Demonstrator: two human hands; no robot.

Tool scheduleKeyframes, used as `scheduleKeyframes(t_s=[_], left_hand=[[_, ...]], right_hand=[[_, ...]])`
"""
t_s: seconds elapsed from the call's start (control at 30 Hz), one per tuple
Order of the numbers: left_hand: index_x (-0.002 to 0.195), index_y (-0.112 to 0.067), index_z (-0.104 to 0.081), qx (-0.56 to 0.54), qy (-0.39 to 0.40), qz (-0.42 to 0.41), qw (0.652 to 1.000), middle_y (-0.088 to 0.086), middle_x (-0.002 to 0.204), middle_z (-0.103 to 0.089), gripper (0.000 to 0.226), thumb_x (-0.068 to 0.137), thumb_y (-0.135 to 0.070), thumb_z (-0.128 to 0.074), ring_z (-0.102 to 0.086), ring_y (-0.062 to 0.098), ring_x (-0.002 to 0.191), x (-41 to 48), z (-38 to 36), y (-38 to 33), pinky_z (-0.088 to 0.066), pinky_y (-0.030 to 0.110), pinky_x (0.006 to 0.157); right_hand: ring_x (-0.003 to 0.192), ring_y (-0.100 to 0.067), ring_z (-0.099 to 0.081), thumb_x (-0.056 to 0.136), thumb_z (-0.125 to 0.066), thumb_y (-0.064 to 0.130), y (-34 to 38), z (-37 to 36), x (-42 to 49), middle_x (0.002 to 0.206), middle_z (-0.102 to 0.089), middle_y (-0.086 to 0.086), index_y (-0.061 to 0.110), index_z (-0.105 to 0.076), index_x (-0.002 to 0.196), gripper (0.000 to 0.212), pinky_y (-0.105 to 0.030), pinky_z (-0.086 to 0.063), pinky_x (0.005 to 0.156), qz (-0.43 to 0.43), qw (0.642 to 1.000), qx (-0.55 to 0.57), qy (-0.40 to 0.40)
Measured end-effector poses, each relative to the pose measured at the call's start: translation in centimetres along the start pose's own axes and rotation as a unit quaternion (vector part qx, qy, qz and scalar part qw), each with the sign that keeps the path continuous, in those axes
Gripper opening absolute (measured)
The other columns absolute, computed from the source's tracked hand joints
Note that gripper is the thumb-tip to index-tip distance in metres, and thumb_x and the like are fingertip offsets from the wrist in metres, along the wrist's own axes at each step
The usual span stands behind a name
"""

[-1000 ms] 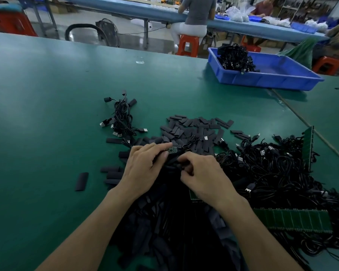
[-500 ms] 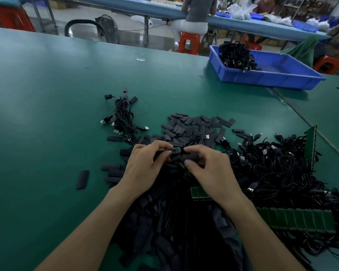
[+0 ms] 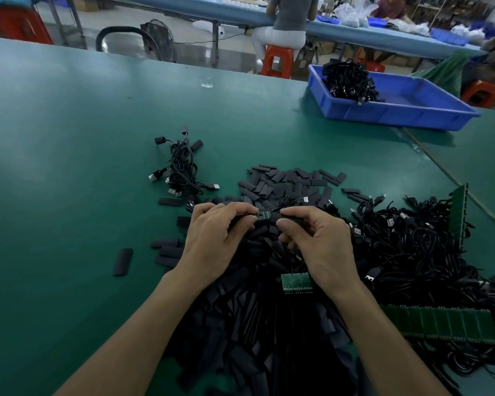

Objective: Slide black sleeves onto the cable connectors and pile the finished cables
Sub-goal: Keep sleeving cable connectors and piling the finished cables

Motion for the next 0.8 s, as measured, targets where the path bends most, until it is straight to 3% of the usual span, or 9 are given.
scheduleKeyframes(t_s=[0.23, 0.67, 0.8], left_hand=[[0.106, -0.022, -0.071, -0.007, -0.002, -0.009, 1.0, -0.019, 0.088, -0.07, 0.022, 0.095, -0.036, -0.059, -0.06, 0.0, 0.084, 0.12, 0.04, -0.67, -0.036, 0.035, 0.095], [0.105, -0.025, -0.07, -0.045, -0.023, 0.007, 0.999, -0.016, 0.081, -0.073, 0.03, 0.094, -0.047, -0.051, -0.064, 0.003, 0.08, 0.18, 0.4, -0.72, -0.032, 0.021, 0.094], [0.103, -0.027, -0.07, -0.044, -0.031, 0.017, 0.998, -0.026, 0.076, -0.067, 0.026, 0.095, -0.045, -0.053, -0.065, 0.004, 0.076, 0.3, 0.68, -0.42, -0.035, 0.021, 0.092]], right_hand=[[0.06, -0.008, -0.067, 0.092, -0.071, 0.019, 0.2, 0.55, -0.02, 0.07, -0.072, 0.008, 0.031, -0.07, 0.095, 0.012, -0.017, -0.053, 0.059, 0.014, 0.999, 0.006, -0.036], [0.059, -0.01, -0.068, 0.089, -0.073, 0.029, 0.12, 0.56, -0.27, 0.069, -0.072, 0.006, 0.028, -0.072, 0.098, 0.01, -0.02, -0.054, 0.058, 0.015, 0.999, 0.013, -0.043], [0.06, -0.011, -0.069, 0.091, -0.072, 0.023, 0.19, 0.86, -0.39, 0.07, -0.073, 0.005, 0.03, -0.071, 0.096, 0.009, -0.018, -0.053, 0.058, 0.016, 0.997, 0.042, -0.063]])
Point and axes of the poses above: each hand's wrist, its own x-axis towards the middle knuckle, its own z-axis out of the back of the hand, y = z × x, the point moved 10 cm from there along x, towards the middle knuckle
